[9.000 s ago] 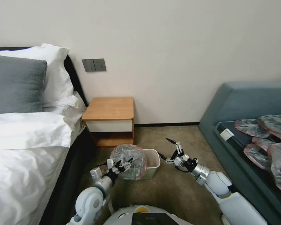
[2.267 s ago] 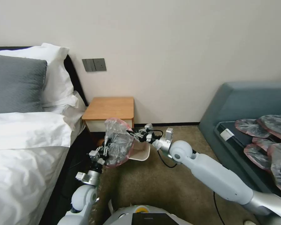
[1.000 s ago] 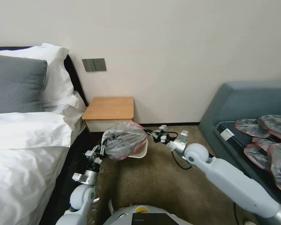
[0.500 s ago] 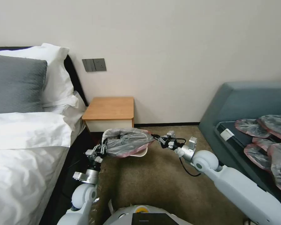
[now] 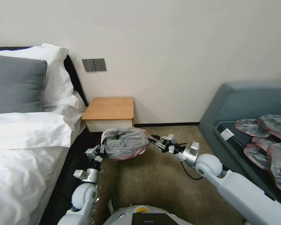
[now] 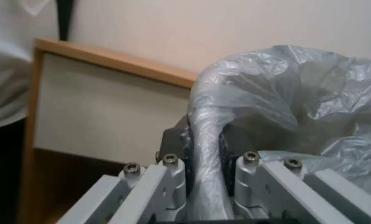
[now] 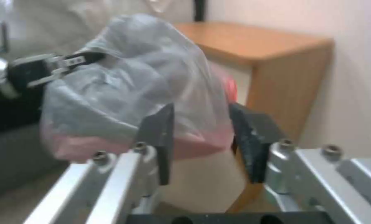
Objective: Pick up the garbage bag from the table and place it over the trash can.
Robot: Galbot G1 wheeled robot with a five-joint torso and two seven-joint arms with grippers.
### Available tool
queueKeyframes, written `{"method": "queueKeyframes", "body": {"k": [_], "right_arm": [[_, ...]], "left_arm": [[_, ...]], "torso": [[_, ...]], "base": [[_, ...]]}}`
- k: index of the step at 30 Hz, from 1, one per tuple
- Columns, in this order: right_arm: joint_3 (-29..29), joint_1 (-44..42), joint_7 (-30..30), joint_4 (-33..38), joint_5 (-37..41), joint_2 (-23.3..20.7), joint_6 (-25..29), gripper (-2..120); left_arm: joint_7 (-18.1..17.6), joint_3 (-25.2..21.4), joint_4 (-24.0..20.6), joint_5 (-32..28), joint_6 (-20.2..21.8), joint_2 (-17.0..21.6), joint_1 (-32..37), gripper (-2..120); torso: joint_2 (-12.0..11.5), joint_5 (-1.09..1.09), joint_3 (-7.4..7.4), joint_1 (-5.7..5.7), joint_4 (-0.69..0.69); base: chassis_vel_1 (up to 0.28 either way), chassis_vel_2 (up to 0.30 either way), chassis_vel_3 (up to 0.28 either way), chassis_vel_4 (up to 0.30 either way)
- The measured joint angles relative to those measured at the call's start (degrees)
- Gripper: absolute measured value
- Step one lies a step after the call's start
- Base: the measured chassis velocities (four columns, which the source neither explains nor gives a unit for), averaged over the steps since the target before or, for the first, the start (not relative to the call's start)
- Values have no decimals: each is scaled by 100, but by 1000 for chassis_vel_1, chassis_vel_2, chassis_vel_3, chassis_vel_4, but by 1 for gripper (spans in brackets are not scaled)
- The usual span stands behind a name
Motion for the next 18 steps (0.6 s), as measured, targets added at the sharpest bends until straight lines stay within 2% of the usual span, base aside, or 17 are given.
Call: {"method": "queueKeyframes", "body": {"k": [2,3,4,6,7,8,11,12,16,18], "right_arm": [[145,-66,-330,13,-610,69,401,48],[235,-64,-587,6,-1108,148,726,57],[235,-64,-587,6,-1108,148,726,57],[362,-91,-793,62,-1929,274,1159,65],[376,-103,-799,116,-2212,319,1290,70],[376,-103,-799,116,-2212,319,1290,70],[304,-105,-601,383,-3714,528,1665,86],[304,-105,-601,383,-3714,528,1665,86],[78,93,-216,504,-4965,684,1797,99],[38,138,-202,523,-5073,673,1787,100]], "left_arm": [[-144,-51,-66,36,111,-27,62,9],[-216,-100,-103,50,149,-60,124,9],[-216,-100,-103,50,149,-60,124,9],[-305,-133,-141,61,210,-88,149,9],[-332,-134,-155,62,243,-94,147,9],[-332,-134,-155,62,243,-94,147,9],[-430,-109,-241,54,436,-112,141,9],[-430,-109,-241,54,436,-112,141,9],[-579,-80,-392,51,768,-104,188,9],[-619,-63,-426,51,863,-91,185,9]], "torso": [[0,-2,0,0,-6],[0,1,0,0,-3],[0,1,0,0,-3],[0,-2,0,0,-2],[0,-1,0,0,-2],[0,-1,0,0,-2],[0,-1,0,0,-4],[0,-1,0,0,-4],[0,0,0,0,-2],[0,0,0,0,-1]], "base": [[0,0,0,0],[0,0,0,0],[0,0,0,0],[0,0,0,0],[0,0,0,0],[0,0,0,0],[0,0,0,0],[0,0,0,0],[0,0,0,0],[0,0,0,0]]}}
